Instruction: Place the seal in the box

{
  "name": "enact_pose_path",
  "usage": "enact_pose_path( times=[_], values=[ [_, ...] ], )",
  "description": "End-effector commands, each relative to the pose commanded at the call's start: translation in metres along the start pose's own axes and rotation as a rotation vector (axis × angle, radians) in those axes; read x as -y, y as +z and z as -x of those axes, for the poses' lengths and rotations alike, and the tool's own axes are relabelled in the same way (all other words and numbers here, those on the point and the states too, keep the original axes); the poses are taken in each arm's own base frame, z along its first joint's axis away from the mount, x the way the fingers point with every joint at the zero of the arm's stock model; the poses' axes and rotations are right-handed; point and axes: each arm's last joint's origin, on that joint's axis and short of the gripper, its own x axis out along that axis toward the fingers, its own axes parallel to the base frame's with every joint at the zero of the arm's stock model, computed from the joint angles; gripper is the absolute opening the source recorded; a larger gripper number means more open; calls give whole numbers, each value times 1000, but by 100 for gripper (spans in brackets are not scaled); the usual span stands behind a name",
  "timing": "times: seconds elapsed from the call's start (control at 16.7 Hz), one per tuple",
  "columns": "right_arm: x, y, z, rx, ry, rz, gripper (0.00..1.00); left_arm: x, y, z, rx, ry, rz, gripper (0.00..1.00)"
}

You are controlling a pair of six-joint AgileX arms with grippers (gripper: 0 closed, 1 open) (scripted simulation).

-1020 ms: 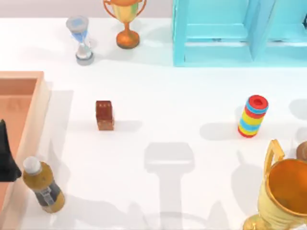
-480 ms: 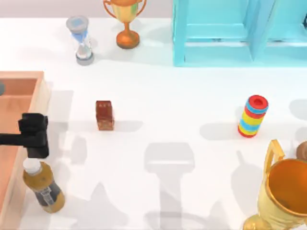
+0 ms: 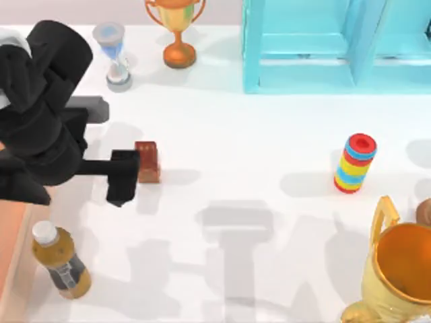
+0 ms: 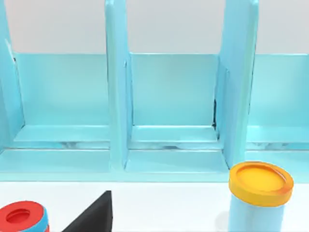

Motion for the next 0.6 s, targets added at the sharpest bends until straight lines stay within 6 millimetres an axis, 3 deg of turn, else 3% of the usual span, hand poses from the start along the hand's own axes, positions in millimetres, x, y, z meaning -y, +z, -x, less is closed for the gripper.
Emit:
enact_pose_path(
  times=[0.3,0.6],
  values=[
    [0,0,0,0,0,0,100,33,65,-22,-210,85,25,100],
    [0,0,0,0,0,0,100,55,117,-23,-169,93,56,100]
  ],
)
